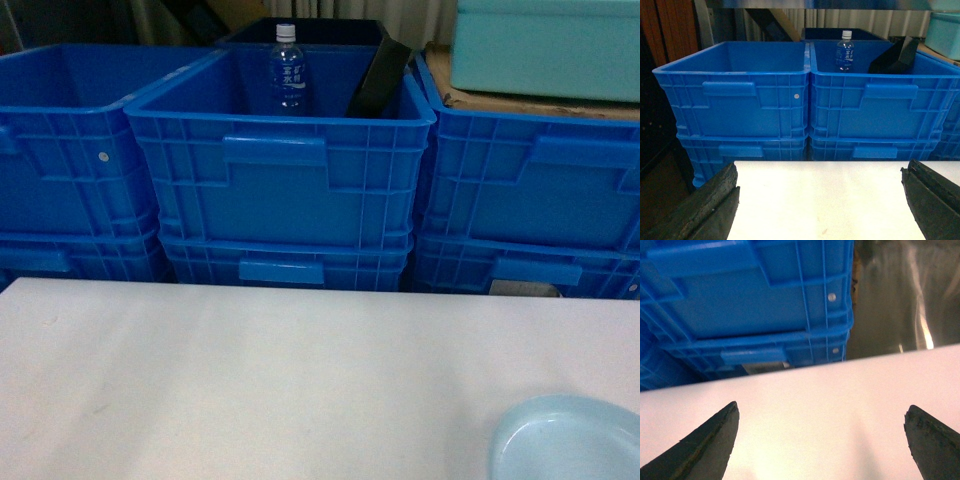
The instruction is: Place blue tray on left shelf second layer neatly
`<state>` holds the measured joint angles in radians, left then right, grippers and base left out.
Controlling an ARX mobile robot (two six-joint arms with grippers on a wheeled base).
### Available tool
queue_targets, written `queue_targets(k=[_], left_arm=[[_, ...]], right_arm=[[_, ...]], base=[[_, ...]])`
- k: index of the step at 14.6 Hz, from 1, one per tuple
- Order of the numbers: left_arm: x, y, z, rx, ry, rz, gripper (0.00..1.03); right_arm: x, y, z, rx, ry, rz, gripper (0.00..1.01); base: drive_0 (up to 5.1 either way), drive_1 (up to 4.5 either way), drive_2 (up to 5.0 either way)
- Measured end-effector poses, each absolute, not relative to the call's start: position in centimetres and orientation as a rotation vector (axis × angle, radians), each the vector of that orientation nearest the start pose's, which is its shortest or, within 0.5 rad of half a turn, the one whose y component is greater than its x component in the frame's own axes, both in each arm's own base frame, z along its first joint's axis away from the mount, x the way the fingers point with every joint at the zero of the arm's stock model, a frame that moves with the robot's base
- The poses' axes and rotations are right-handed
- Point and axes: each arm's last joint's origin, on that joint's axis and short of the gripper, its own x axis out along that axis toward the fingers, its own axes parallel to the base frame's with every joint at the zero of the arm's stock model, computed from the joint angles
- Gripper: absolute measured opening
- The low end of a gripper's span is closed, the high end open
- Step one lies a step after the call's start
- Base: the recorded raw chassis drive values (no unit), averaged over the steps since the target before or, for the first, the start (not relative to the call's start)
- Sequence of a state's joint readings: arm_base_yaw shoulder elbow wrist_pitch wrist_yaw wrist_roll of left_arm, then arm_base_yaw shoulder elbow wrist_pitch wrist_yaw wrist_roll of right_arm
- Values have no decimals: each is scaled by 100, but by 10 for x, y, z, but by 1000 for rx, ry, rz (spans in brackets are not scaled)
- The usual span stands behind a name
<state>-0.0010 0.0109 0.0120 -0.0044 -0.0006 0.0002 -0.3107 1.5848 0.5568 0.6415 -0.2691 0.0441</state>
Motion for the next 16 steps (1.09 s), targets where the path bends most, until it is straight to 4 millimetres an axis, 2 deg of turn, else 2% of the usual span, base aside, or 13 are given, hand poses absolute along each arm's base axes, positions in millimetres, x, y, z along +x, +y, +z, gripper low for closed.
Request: queue_targets(k=[1,3,4,6,11,13,16], left_arm=[[98,0,166,1,3,-1,98],[98,0,166,0,3,0,98],[98,0,166,0,3,0,98],[98,0,166,0,3,0,98],[98,0,166,0,3,0,98],[98,0,166,0,3,0,98],[98,0,166,0,3,0,98]], right_arm=[[273,-82,142,170,409,-49,98],[256,-55,120,153,505,59,98],[249,-48,111,128,526,42,98],[236,-48,90,106,578,-14,98],[232,-57,76,123,606,-41,98],[222,-49,71,137,658,90,98],[211,-58,61,146,683,78,98]], base=[[0,0,0],[0,0,0],[0,0,0],[0,0,0],[0,0,0],[0,0,0],[0,0,0]])
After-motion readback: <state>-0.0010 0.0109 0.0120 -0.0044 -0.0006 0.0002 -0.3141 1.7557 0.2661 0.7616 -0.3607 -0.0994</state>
